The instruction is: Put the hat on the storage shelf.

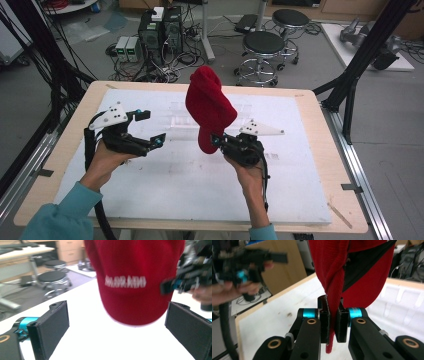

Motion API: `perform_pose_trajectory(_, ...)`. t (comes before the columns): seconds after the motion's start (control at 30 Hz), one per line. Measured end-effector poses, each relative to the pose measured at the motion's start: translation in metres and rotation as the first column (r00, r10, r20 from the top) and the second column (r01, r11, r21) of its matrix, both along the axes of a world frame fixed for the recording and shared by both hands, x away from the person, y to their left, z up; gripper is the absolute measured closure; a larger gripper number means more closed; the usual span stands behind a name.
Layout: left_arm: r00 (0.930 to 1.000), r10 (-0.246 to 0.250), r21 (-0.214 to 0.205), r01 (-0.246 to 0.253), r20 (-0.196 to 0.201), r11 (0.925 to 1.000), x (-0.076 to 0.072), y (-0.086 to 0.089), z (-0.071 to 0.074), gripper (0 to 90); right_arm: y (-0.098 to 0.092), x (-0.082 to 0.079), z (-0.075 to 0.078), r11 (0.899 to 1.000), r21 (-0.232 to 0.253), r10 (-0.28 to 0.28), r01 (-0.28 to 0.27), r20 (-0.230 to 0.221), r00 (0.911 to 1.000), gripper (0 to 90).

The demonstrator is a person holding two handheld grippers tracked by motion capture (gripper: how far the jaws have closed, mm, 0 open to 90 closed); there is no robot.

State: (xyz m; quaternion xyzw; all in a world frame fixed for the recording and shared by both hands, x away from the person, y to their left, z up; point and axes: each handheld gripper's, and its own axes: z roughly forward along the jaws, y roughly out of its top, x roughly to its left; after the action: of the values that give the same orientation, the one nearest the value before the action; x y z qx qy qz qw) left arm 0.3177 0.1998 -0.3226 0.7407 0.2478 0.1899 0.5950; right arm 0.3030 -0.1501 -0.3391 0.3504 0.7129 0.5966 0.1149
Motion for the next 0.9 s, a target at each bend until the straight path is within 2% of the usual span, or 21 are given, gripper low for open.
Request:
perform_pose_trajectory(0.03, 0.9999, 0.014, 0.007, -0.014, 0.008, 0.9999, -0.003, 0.007, -0.007, 5.9, -0.001, 0.002, 0.001, 1.000, 0.003, -0.002, 0.002, 0.006, 1.0000, 85.3)
perform_pose_trajectory(0.1, 0.9998, 0.021, 0.004, -0.021, 0.006, 0.9998, -0.004, 0.011, -0.011, 5.9, -0.003, 0.009, 0.002, 1.000, 0.000, -0.010, 0.010, 0.025, 0.9996, 85.3)
perform_pose_trajectory(0.17, 0.9986, 0.052, 0.005, -0.052, -0.013, 0.9986, -0.006, 0.023, -0.026, 5.9, -0.004, 0.015, 0.004, 1.000, -0.002, -0.021, 0.022, 0.037, 0.9991, 85.3)
perform_pose_trajectory(0.23, 0.9980, 0.060, 0.005, -0.060, -0.020, 0.9982, -0.007, 0.028, -0.031, 5.9, -0.005, 0.019, 0.005, 1.000, -0.002, -0.029, 0.029, 0.045, 0.9986, 85.3)
perform_pose_trajectory(0.33, 0.9953, 0.090, 0.002, -0.090, -0.037, 0.9960, -0.011, 0.044, -0.045, 5.9, -0.007, 0.033, 0.007, 0.999, 0.001, -0.050, 0.051, 0.077, 0.9958, 85.3)
perform_pose_trajectory(0.4, 0.9947, 0.095, 0.001, -0.095, -0.039, 0.9955, -0.012, 0.047, -0.047, 5.9, -0.008, 0.036, 0.007, 0.999, 0.006, -0.049, 0.049, 0.072, 0.9962, 85.3)
perform_pose_trajectory(0.43, 0.9928, 0.111, 0.002, -0.111, -0.044, 0.9938, -0.016, 0.055, -0.054, 5.9, -0.010, 0.044, 0.008, 0.998, 0.006, -0.056, 0.056, 0.065, 0.9963, 85.3)
perform_pose_trajectory(0.53, 0.9915, 0.119, 0.008, -0.118, -0.053, 0.9929, -0.019, 0.062, -0.061, 5.9, -0.012, 0.056, 0.009, 0.997, -0.013, -0.070, 0.071, 0.049, 0.9963, 85.3)
perform_pose_trajectory(0.57, 0.9901, 0.128, 0.008, -0.127, -0.058, 0.9918, -0.021, 0.067, -0.067, 5.9, -0.013, 0.059, 0.008, 0.997, -0.016, -0.072, 0.073, 0.050, 0.9961, 85.3)
perform_pose_trajectory(0.6, 0.9901, 0.128, 0.008, -0.127, -0.058, 0.9918, -0.021, 0.067, -0.067, 5.9, -0.013, 0.059, 0.008, 0.997, -0.016, -0.072, 0.073, 0.050, 0.9961, 85.3)
perform_pose_trajectory(0.67, 0.9874, 0.148, 0.011, -0.147, -0.057, 0.9890, -0.024, 0.075, -0.076, 5.9, -0.016, 0.070, 0.008, 0.997, -0.020, -0.080, 0.081, 0.046, 0.9957, 85.3)
perform_pose_trajectory(0.7, 0.9874, 0.148, 0.011, -0.147, -0.057, 0.9890, -0.024, 0.075, -0.076, 5.9, -0.016, 0.070, 0.008, 0.997, -0.020, -0.080, 0.081, 0.046, 0.9957, 85.3)
perform_pose_trajectory(0.9, 0.9831, 0.174, -0.009, -0.174, -0.058, 0.9846, -0.032, 0.091, -0.093, 5.9, -0.016, 0.096, 0.008, 0.995, -0.038, -0.086, 0.088, 0.048, 0.9951, 85.3)
